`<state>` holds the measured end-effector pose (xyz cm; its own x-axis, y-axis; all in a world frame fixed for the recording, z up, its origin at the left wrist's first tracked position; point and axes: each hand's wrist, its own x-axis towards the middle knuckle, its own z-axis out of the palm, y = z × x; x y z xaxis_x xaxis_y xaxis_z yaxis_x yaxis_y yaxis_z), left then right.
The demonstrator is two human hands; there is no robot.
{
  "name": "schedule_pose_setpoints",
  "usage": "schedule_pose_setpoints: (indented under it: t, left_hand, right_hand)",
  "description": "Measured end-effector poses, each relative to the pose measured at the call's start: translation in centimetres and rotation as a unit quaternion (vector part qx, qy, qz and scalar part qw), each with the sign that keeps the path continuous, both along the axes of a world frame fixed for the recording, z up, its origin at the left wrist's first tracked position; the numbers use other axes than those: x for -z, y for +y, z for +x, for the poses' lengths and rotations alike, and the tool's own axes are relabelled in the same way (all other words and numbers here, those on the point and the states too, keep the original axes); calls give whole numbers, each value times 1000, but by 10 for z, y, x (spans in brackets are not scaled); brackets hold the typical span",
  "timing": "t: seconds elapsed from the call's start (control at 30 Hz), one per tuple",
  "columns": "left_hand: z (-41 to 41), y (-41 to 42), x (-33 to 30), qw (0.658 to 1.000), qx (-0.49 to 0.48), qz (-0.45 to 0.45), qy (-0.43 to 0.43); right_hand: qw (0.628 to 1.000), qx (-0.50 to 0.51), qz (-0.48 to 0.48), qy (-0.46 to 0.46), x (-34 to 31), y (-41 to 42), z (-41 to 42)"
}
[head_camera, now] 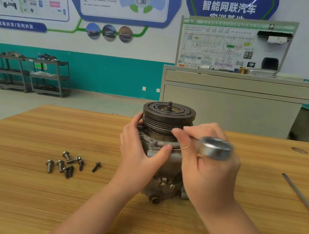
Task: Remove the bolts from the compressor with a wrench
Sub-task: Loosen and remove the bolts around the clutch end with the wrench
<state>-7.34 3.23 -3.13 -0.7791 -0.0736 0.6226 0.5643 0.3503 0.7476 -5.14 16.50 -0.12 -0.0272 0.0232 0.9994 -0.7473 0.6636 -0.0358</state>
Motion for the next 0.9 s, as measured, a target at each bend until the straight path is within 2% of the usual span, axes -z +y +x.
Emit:
schedule_pose_setpoints:
  t: [0.1, 0.23, 0.3, 0.37, 0.47, 0.53, 0.63, 0.7, 0.73, 0.77, 0.8, 0.83, 0.9]
  left_hand:
    - [-2, -1, 1, 1000, 7, 1, 1]
    - [-4, 5, -1, 998, -64, 5, 22]
    - [-6, 3, 2, 998, -56, -3, 20]
    - [-4, 0, 5, 999, -40, -18, 19]
    - [-2, -1, 3, 999, -33, -19, 18]
    - [-2, -1, 3, 999, -30, -17, 19]
    - [-2, -1, 3, 999, -22, -11, 19]
    - [-2, -1, 3, 1000, -18, -13, 18]
    - [-1, 0, 2, 1000, -19, -15, 18]
    - [-1, 0, 2, 1000, -19, -17, 17]
    - [-2, 0, 2, 1000, -19, -17, 15]
    - [-2, -1, 3, 1000, -18, -16, 13]
    - [-3, -2, 3, 1000, -14, -12, 7]
  right_hand:
    - [999, 38, 1, 12, 4, -10, 1]
    - [997, 71, -9, 23, 11, -20, -1]
    - [998, 16, -66, 4, 15, -23, -1]
    - [975, -120, -182, -29, 13, -21, -1]
    - [904, -246, -342, -73, 3, -6, -8]
    - [850, -293, -409, -157, -6, 5, -21]
    - [726, -380, -483, -310, -17, 21, -40]
    - [646, -455, -506, -347, -22, 30, -42]
    - [623, -487, -510, -338, -22, 33, -41]
    - [615, -512, -509, -318, -23, 36, -38]
    - [628, -520, -500, -293, -24, 39, -34]
    - [665, -503, -483, -268, -24, 40, -30]
    - [776, -414, -419, -225, -23, 39, -22]
